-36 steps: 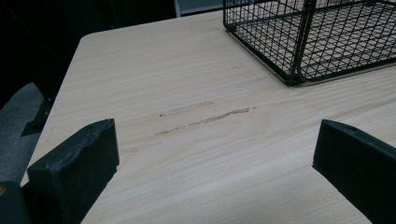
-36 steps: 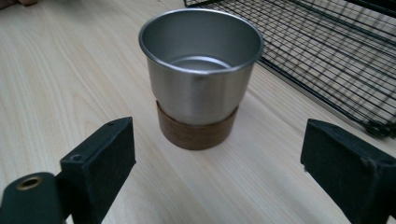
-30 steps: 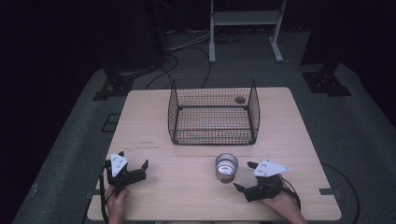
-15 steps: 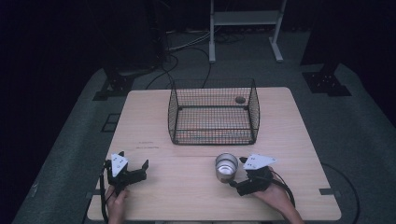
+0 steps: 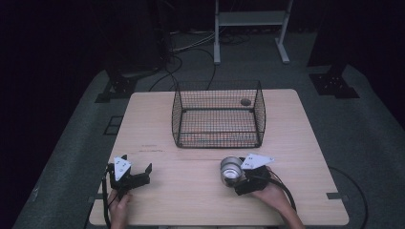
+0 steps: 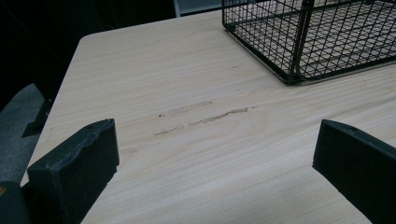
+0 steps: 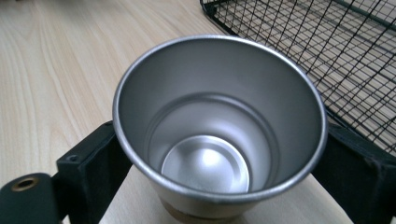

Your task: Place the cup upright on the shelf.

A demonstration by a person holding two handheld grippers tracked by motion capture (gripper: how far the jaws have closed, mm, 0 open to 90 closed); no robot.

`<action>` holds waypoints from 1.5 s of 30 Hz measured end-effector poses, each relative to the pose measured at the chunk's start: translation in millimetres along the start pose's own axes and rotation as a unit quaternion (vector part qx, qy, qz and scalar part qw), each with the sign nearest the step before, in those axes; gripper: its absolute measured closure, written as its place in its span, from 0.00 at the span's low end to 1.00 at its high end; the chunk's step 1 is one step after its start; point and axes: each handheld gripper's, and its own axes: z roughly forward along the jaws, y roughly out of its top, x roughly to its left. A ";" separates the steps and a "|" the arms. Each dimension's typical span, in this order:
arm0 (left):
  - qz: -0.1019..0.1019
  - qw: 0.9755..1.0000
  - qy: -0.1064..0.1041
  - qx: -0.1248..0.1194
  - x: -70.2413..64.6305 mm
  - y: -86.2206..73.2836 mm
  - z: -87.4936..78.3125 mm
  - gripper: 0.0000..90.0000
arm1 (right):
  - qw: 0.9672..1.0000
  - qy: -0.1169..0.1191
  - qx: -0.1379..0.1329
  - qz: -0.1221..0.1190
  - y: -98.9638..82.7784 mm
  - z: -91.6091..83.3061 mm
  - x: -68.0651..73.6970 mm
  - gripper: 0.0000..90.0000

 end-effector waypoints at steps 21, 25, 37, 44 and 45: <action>0.002 1.000 0.000 0.000 -0.4 -0.1 0.1 0.00 | 1.000 0.017 0.010 0.013 3.6 -10.1 -4.1 0.20; 0.004 1.000 0.001 0.004 -1.2 0.0 0.5 0.00 | 1.000 0.016 0.007 0.010 9.6 -17.3 -5.0 0.20; 0.007 1.000 0.001 0.007 -1.6 0.1 1.0 0.00 | 0.999 0.025 -0.016 0.020 29.7 -32.4 -11.2 0.20; 0.008 1.000 0.002 0.007 -1.7 0.0 1.0 0.00 | 0.999 0.034 -0.023 0.035 42.5 -36.9 -17.0 0.20; 0.008 1.000 0.002 0.007 -1.7 0.1 1.0 0.00 | 0.999 0.034 -0.023 0.035 44.7 -37.7 -17.4 0.20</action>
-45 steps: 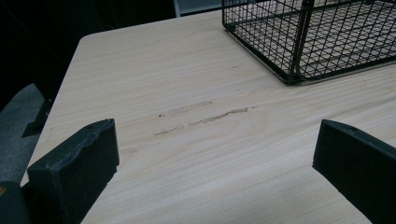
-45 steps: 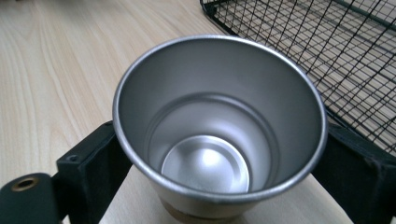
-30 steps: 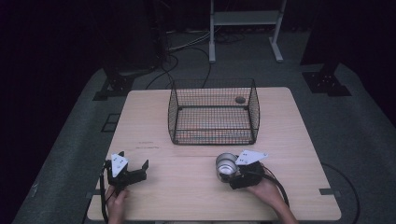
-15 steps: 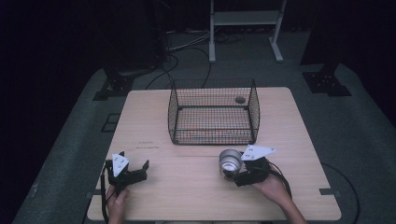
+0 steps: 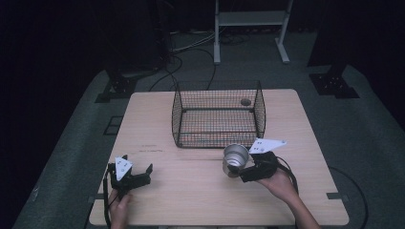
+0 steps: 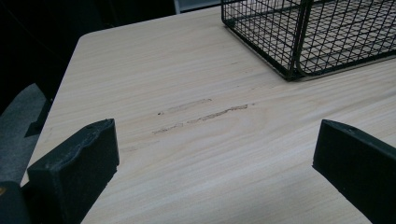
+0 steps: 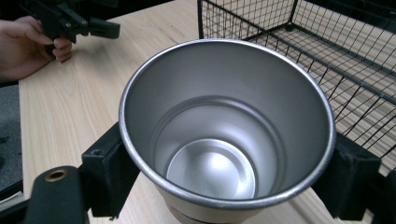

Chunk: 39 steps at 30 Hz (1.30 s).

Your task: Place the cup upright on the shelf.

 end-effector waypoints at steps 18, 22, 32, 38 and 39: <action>0.000 1.000 0.000 0.000 0.1 0.0 0.1 0.00 | 1.000 -0.002 -0.013 -0.014 43.9 -12.4 -7.8 0.20; 0.000 1.000 0.000 0.002 0.2 0.1 -0.1 0.00 | 1.000 -0.007 -0.014 -0.010 51.5 -15.7 -11.6 0.20; 0.001 1.000 -0.001 0.003 0.7 0.2 0.0 0.00 | 1.000 -0.001 -0.019 0.002 71.1 -17.5 -21.0 0.20; 0.000 1.000 0.000 0.000 0.1 0.0 0.3 0.00 | 1.000 -0.002 -0.010 -0.002 82.3 -12.0 -25.3 0.20; 0.000 1.000 0.000 0.000 0.0 0.0 0.3 0.00 | 1.000 -0.003 -0.010 -0.002 85.4 -9.8 -27.1 0.20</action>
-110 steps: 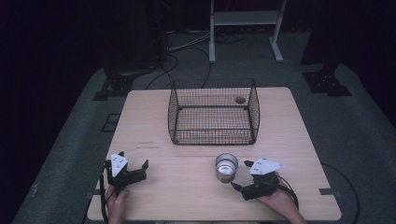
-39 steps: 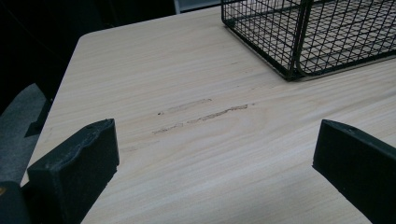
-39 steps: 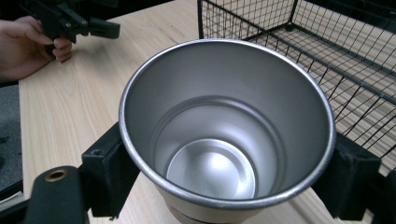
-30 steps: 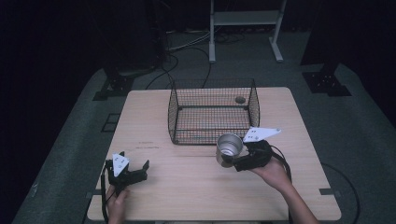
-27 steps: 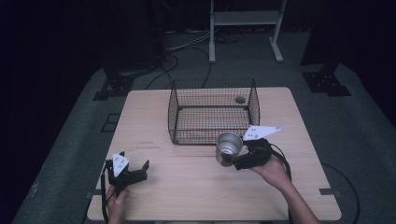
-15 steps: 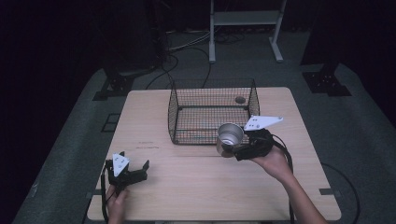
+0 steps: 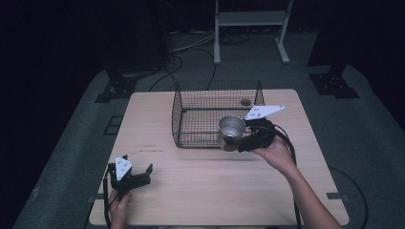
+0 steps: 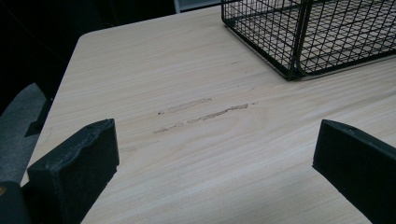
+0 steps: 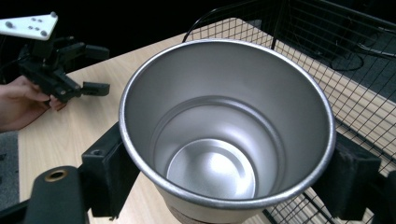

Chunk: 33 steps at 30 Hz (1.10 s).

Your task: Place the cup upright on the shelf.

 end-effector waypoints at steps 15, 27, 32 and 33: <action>0.000 1.000 0.000 -0.003 -0.2 -0.1 0.4 0.00 | 1.000 -0.015 0.009 0.006 21.7 13.6 -18.5 0.20; 0.001 1.000 -0.001 -0.003 0.0 -0.1 0.4 0.00 | 0.999 -0.028 0.013 0.008 37.0 20.3 -28.7 0.20; 0.002 1.000 -0.001 -0.003 0.0 -0.1 0.3 0.00 | 0.999 -0.031 0.009 0.011 43.8 22.1 -31.0 0.20; 0.001 1.000 -0.001 -0.003 0.0 -0.1 0.2 0.00 | 0.999 -0.031 0.011 0.012 45.3 22.7 -31.2 0.20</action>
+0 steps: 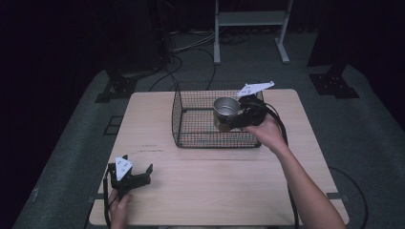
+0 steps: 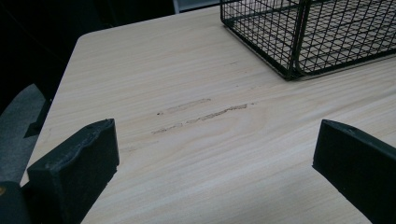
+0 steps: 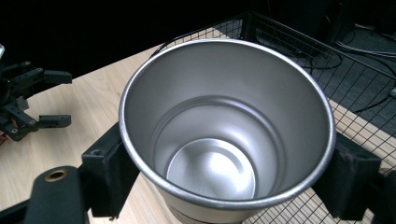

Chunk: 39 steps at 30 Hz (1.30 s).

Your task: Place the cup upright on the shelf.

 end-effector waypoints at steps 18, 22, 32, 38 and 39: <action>-0.001 1.000 0.000 0.001 0.3 0.2 -0.2 0.00 | 1.000 -0.003 0.008 0.005 18.1 19.6 -8.7 0.20; -0.002 1.000 0.000 -0.001 0.0 0.0 0.1 0.00 | 1.000 -0.003 0.013 0.007 18.7 25.0 -11.2 0.20; -0.003 1.000 -0.001 -0.002 -0.1 -0.1 -0.5 0.00 | 1.000 -0.014 0.025 0.008 27.3 42.0 -17.0 0.20; -0.002 1.000 -0.001 -0.003 0.3 -0.2 -0.5 0.00 | 0.999 -0.016 0.031 0.016 31.7 53.4 -24.6 0.20; -0.002 1.000 -0.001 -0.003 0.4 -0.1 -0.5 0.00 | 0.999 -0.021 0.034 0.016 33.3 57.2 -26.8 0.20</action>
